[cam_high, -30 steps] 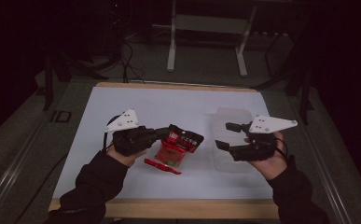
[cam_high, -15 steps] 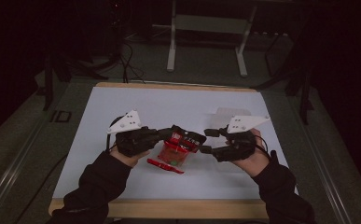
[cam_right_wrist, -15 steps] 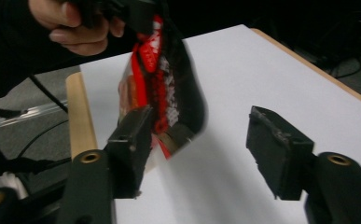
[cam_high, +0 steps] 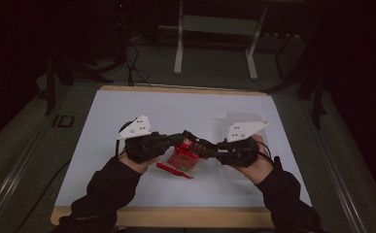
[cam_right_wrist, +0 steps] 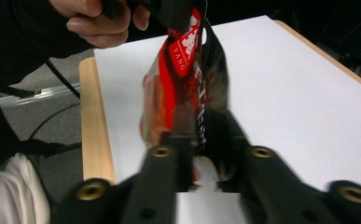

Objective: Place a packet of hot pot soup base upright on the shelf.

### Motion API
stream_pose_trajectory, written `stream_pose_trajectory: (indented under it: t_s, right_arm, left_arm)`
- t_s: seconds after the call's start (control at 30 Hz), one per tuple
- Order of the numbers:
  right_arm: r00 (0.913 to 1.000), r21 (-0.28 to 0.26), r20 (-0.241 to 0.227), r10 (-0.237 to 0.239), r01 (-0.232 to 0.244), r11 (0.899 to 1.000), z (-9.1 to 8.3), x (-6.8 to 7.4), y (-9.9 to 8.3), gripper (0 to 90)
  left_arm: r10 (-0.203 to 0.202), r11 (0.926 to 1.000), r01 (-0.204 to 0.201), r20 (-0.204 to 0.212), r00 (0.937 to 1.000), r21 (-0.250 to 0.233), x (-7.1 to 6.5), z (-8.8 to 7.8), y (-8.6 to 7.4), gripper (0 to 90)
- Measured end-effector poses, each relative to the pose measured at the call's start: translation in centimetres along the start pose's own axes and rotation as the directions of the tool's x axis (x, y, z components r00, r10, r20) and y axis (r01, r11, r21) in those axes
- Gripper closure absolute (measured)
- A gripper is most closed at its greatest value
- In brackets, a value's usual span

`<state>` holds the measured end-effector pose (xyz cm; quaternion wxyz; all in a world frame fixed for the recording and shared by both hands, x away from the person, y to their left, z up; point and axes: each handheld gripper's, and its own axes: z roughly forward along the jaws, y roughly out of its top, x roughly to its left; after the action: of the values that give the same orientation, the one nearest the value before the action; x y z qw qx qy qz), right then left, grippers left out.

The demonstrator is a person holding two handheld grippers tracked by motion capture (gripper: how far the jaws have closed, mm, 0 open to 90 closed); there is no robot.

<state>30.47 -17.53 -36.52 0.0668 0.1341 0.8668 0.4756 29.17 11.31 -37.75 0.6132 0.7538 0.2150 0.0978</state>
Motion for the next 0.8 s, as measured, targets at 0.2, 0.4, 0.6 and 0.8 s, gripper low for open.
stream_pose_trajectory:
  t_s: [0.2,0.4,0.6,0.8]
  right_arm:
    - [0.9992,0.028,-0.011,-0.038,0.038,0.999,-0.1,-0.1,0.4,90.0]
    - [0.9978,0.037,-0.004,-0.066,0.066,0.997,-0.6,-0.1,1.2,90.0]
    - [0.9971,0.038,-0.010,-0.076,0.076,0.996,-1.3,-0.4,1.5,90.0]
    - [0.9952,0.034,0.010,-0.097,0.097,0.995,-2.4,-0.6,1.7,90.0]
  left_arm:
    - [0.001,0.9999,-0.001,-0.012,0.9999,-0.010,-0.1,0.1,-0.1,88.9]
    - [0.002,0.9997,-0.002,-0.007,1.0000,-0.023,-0.2,-0.1,0.3,88.6]
    - [0.033,0.9992,-0.033,0.000,0.9995,-0.021,-0.4,-0.4,0.7,82.0]
    - [0.051,0.9987,-0.051,0.035,0.9981,-0.008,-0.9,-0.6,1.2,67.0]
